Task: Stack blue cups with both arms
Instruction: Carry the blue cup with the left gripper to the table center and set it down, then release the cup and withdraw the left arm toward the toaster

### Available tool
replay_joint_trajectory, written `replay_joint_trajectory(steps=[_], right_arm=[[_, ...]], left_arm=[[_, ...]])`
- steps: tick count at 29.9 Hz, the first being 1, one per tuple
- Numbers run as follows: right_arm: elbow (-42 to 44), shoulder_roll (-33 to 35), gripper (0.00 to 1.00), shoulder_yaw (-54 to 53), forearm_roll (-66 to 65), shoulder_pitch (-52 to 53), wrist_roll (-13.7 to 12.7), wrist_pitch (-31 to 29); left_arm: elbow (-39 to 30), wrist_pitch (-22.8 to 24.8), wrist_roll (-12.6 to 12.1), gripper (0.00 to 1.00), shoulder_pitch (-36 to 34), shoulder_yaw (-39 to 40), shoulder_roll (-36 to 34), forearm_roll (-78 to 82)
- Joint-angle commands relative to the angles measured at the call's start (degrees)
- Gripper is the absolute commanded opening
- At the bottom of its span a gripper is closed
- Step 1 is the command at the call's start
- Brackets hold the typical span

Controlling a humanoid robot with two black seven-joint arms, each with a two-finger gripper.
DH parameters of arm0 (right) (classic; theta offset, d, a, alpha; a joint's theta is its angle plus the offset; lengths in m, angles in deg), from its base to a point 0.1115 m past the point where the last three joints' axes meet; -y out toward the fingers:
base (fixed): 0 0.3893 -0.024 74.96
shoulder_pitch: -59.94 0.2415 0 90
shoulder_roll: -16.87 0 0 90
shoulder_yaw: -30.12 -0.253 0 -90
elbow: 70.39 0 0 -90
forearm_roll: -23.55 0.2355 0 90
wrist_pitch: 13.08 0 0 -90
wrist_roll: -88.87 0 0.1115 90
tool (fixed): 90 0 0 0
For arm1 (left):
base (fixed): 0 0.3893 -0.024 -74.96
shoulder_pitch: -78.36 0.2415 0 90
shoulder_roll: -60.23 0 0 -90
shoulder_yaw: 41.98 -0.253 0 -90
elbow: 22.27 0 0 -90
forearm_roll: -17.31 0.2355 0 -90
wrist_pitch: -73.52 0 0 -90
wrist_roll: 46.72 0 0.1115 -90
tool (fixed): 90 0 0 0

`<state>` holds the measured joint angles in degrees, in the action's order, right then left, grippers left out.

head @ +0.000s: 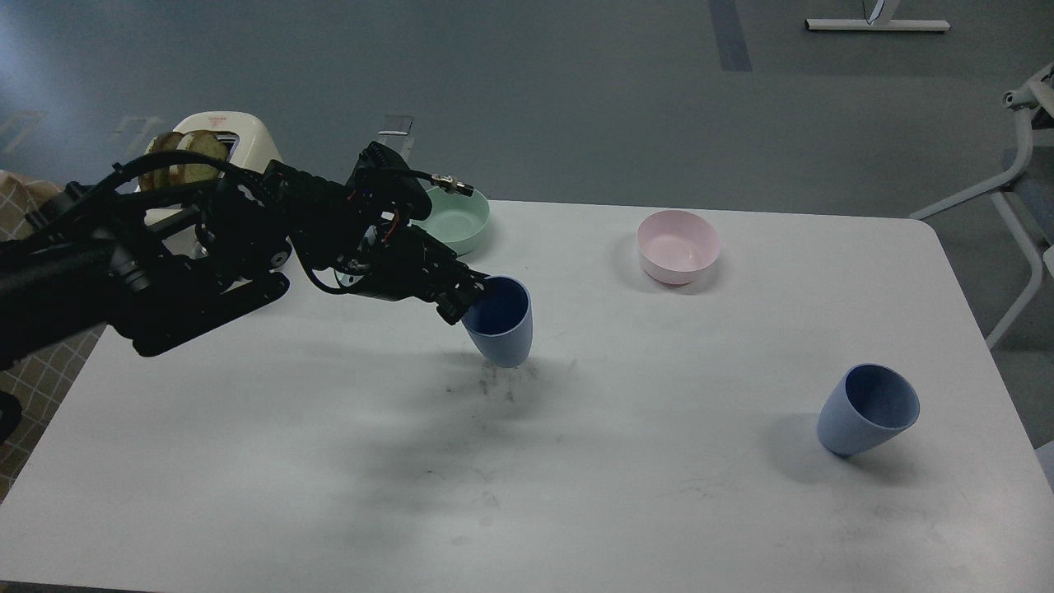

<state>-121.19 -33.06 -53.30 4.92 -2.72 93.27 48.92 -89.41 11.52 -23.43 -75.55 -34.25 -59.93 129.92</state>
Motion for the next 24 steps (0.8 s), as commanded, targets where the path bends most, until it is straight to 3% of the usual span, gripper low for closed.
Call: replay_joint_trajectory(steps=[1,11,13,16,17,18,24], right_arm=[[0.0,0.0,1.00,0.0,0.0,0.0,0.0,0.0],[0.0,-0.1,1.00,0.0,0.0,-0.2,0.0,0.0],[0.0,-0.1,1.00,0.0,0.0,-0.2,0.0,0.0],[0.0,-0.3,1.00,0.0,0.0,-0.2,0.0,0.0],[0.0,-0.3,1.00,0.0,0.0,-0.2,0.0,0.0],[-0.1,-0.3,1.00,0.0,0.0,-0.2,0.0,0.0],[-0.3,-0.2,1.00,0.0,0.0,-0.3,0.0,0.0]], left_arm=[[3.8,0.0,-0.1,0.00,-0.1,-0.5,4.1,0.1],[11.9,0.0,-0.1,0.00,-0.1,-1.3,10.3,0.1],[11.9,0.0,-0.1,0.09,-0.1,-1.3,10.4,0.1],[11.9,0.0,-0.3,0.33,-0.3,-1.2,10.4,0.0],[11.9,0.0,-0.3,0.57,-0.7,-1.2,10.4,-0.2],[11.9,0.0,-0.3,0.66,-1.0,-1.2,10.5,-0.5],[11.7,0.0,0.3,0.78,-1.8,-0.8,10.2,-1.3]])
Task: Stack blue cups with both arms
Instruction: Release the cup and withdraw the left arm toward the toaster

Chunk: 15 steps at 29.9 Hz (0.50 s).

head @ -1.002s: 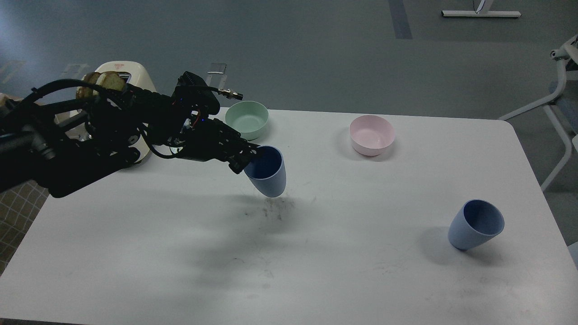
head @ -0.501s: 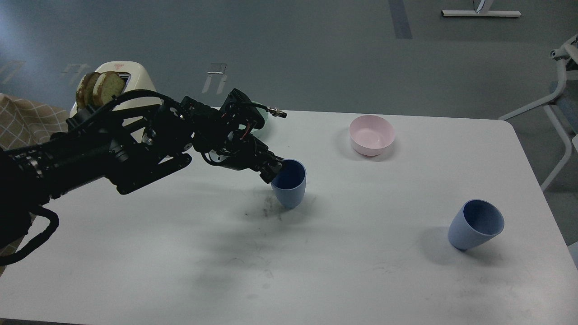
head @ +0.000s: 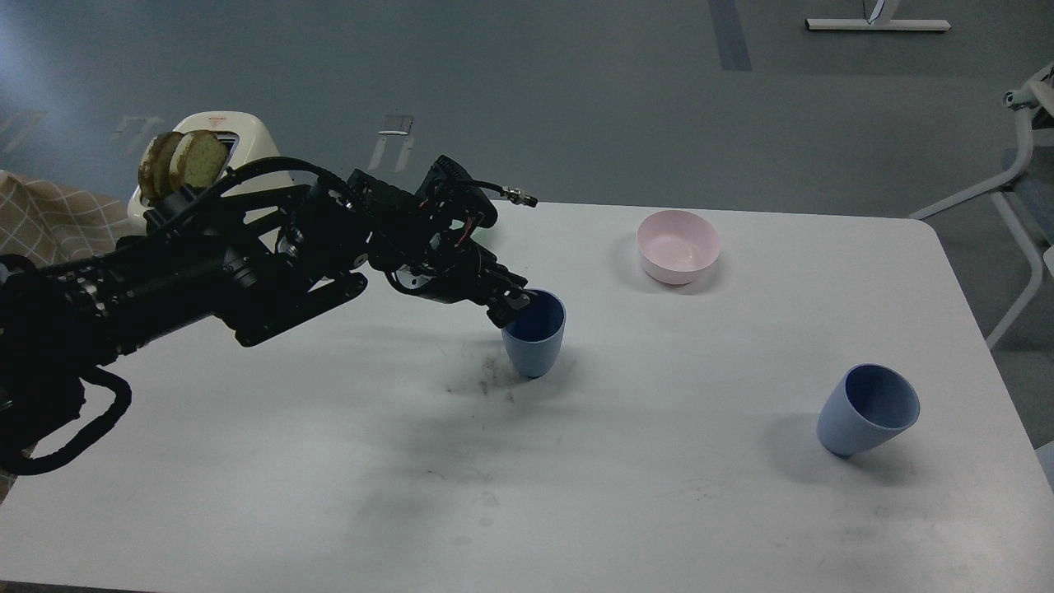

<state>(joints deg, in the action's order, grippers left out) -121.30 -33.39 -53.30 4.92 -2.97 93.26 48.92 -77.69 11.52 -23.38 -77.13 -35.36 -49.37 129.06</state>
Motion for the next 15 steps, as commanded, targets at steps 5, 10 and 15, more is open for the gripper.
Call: replay_joint_trajectory(steps=[5,10,15], right_arm=[[-0.9,2.6,1.00,-0.1,-0.8,-0.8,0.0,0.0],[-4.9,7.1,1.00,0.1,-4.6,-1.1,0.3,0.0],[-9.1,9.2,1.00,0.1,-14.4,-1.4,1.6,0.0]], left_arm=[[-0.1,0.0,0.3,0.91,-3.3,1.0,-4.4,-14.9],[-0.1,0.0,0.4,0.96,-3.9,6.3,-9.2,-34.4],[0.0,-0.5,0.6,0.98,-2.5,16.5,-11.2,-52.6]])
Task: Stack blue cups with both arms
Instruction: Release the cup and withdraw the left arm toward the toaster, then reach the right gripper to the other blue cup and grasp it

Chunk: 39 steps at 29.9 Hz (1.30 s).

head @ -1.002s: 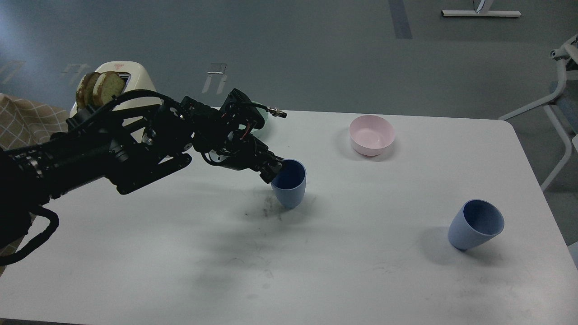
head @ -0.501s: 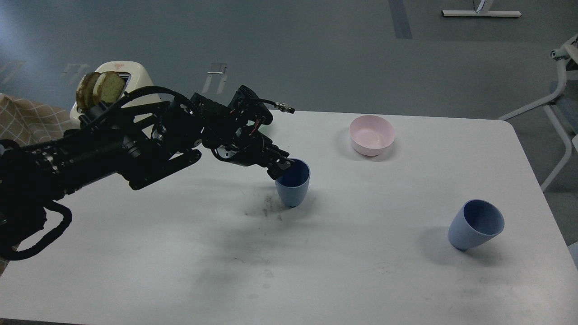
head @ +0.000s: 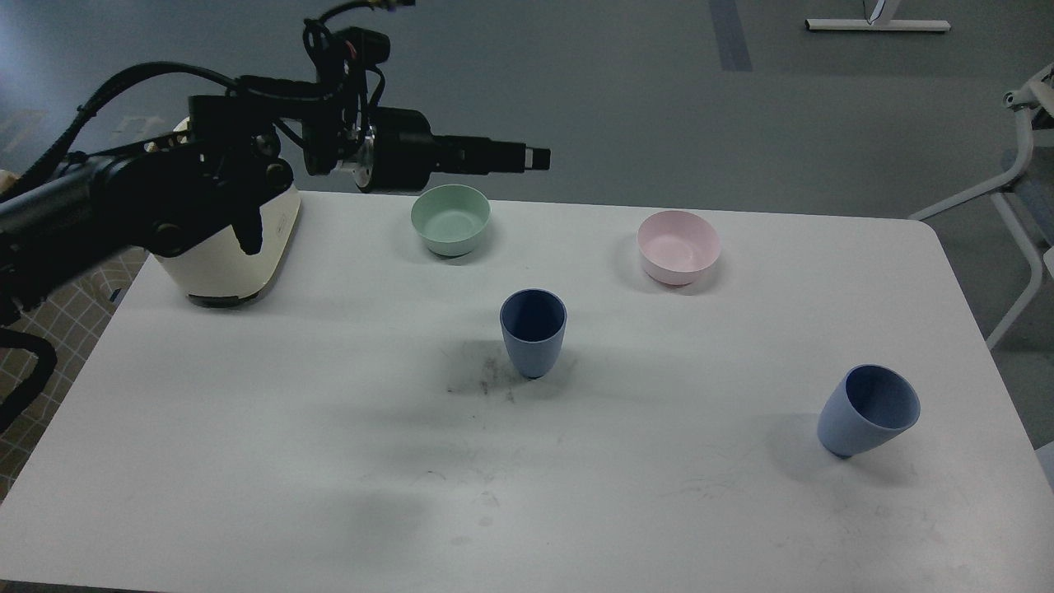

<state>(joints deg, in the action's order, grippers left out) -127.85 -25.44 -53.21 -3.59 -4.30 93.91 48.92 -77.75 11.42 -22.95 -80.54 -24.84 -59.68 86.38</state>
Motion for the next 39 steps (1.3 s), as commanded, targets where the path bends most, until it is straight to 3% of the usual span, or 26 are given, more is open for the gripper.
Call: replay_joint_trajectory(steps=[1,5,10,13,16,21,26,30,39], right_arm=[[-4.0,1.5,1.00,0.0,-9.1,-0.4,1.4,0.0],[-8.8,2.2,1.00,0.0,-17.4,-1.3,1.9,0.0],[-18.6,4.2,1.00,0.0,-36.9,-5.4,2.0,0.0],[-22.8,5.7,1.00,0.0,-46.0,-8.7,3.0,0.0],[-27.2,8.5,1.00,0.4,-56.1,-13.3,7.1,0.0],[-31.7,11.4,1.00,0.7,-68.0,-19.9,10.2,0.0],[-33.3,11.5,1.00,0.8,-76.1,-26.5,10.0,0.0],[-33.3,6.4,1.00,2.4,-84.2,-28.3,10.0,0.0],[-33.2,4.1,0.94,5.0,-86.9,-28.6,9.6,0.0]], left_arm=[[0.2,-0.7,0.2,0.98,2.7,10.2,-1.3,-15.2],[0.8,-1.4,0.1,0.98,8.6,22.3,-2.0,-26.6],[2.2,-1.1,-0.2,0.98,20.3,38.7,-2.7,-36.5],[3.7,-1.0,-0.4,0.98,23.8,42.6,-2.8,-40.2],[5.3,-0.8,-0.5,0.98,25.9,43.3,-3.0,-43.5],[6.3,-1.0,-0.7,0.98,27.2,43.2,-3.5,-44.1],[7.4,-1.0,-0.7,0.98,27.5,42.9,-3.3,-44.0],[7.3,-1.1,-0.7,0.98,28.2,42.6,-3.1,-44.0],[7.3,-1.3,-0.7,0.98,28.5,42.6,-3.0,-44.0]])
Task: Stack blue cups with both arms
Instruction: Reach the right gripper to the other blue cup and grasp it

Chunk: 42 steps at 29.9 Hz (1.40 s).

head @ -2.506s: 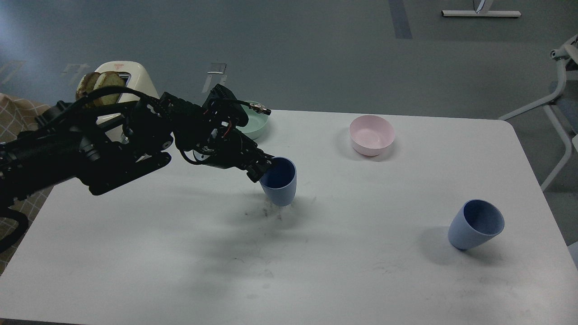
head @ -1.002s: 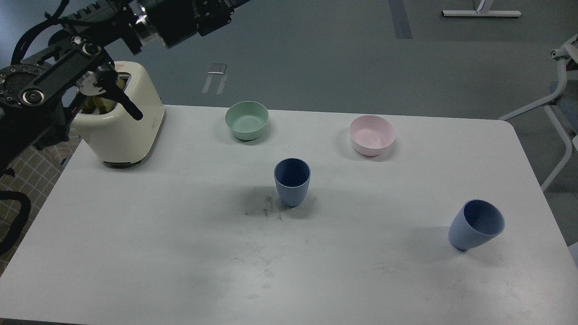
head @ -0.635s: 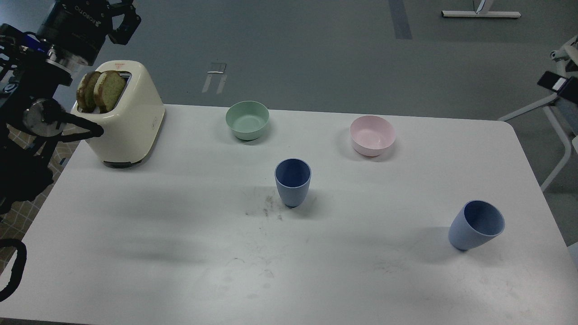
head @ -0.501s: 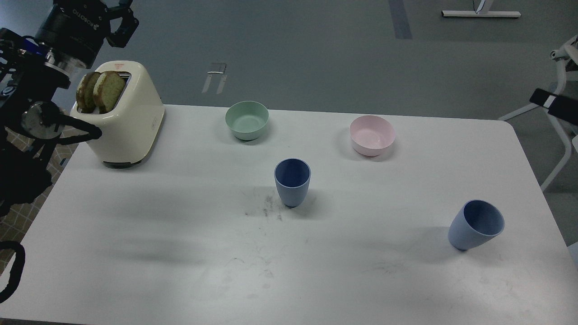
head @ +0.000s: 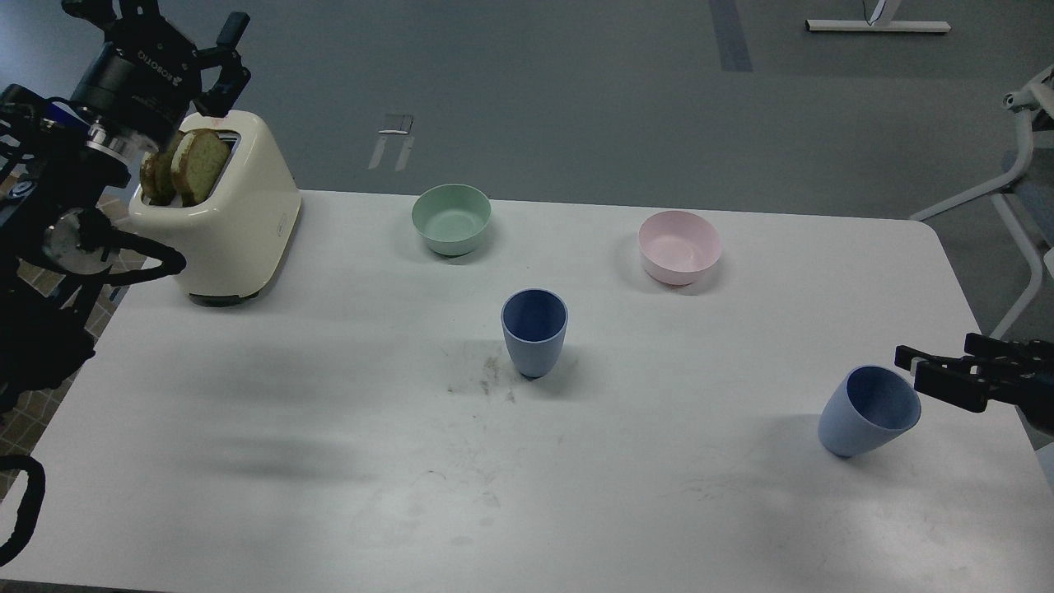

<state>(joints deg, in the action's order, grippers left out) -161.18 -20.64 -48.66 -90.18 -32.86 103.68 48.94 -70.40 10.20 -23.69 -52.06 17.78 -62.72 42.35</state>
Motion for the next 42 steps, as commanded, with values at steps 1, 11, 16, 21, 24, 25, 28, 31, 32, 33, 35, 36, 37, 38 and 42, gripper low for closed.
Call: replay_joint_trajectory(steps=[1,11,16,21,24,25,28,31,32,33,35,36,37,38,42], right_arm=[[0.1,-1.3,0.93,0.9,-1.0,0.0,-0.2,0.0],[0.3,-5.1,0.70,3.4,-6.0,0.2,-2.1,0.0],[0.3,-5.8,0.62,4.5,-6.8,0.2,-2.1,0.0],[0.3,-5.7,0.38,4.9,-6.8,0.2,-3.3,0.0],[0.3,-5.8,0.29,4.9,-6.7,0.0,-4.3,0.0],[0.2,-5.8,0.27,5.0,-6.7,0.0,-4.3,0.0],[0.1,-5.8,0.19,5.0,-6.6,-0.1,-4.3,0.0],[0.2,-5.7,0.01,5.0,-6.6,0.0,-4.5,0.0],[0.2,-5.7,0.00,5.0,-6.6,-0.1,-4.5,0.0],[0.2,-5.6,0.00,5.0,-6.6,-0.1,-4.6,0.0],[0.2,-5.6,0.00,5.0,-6.6,-0.3,-4.7,0.0],[0.3,-5.9,0.00,5.0,-6.6,-0.3,-4.7,0.0],[0.3,-6.0,0.00,4.9,-6.6,-0.3,-4.7,0.0],[0.2,-6.2,0.00,4.9,-6.6,-0.2,-4.7,0.0],[-0.5,-6.3,0.00,4.0,-6.0,-0.1,-4.2,0.0]], left_arm=[[0.0,-0.1,0.0,0.98,0.1,0.0,0.2,0.0],[0.0,-0.3,0.0,0.98,0.1,-0.2,0.4,0.0],[0.0,-0.3,0.0,0.98,0.1,-0.2,0.4,0.0],[0.0,-0.3,0.0,0.98,0.1,-0.3,0.5,0.0],[0.1,-0.3,0.0,0.98,0.2,-0.3,0.7,0.0],[0.1,-0.3,0.1,0.98,0.2,-0.3,0.7,0.0],[0.0,-0.3,0.1,0.98,0.2,-0.3,0.7,0.1],[0.0,-0.3,0.1,0.98,0.1,-0.2,0.5,0.1],[0.1,-0.3,0.1,0.98,0.2,-0.3,0.4,0.1],[0.0,-0.3,0.1,0.98,0.1,-0.3,0.3,0.1],[0.0,-0.3,0.1,0.98,0.1,-0.2,0.1,0.1],[0.0,-0.2,0.2,0.98,0.1,-0.2,-0.1,0.0],[0.0,-0.2,0.2,0.98,0.1,0.0,-0.1,0.0],[-0.1,-0.2,0.2,0.98,0.1,0.1,-0.1,0.0],[-0.6,-0.3,0.0,0.98,0.1,0.5,-0.1,0.0]])
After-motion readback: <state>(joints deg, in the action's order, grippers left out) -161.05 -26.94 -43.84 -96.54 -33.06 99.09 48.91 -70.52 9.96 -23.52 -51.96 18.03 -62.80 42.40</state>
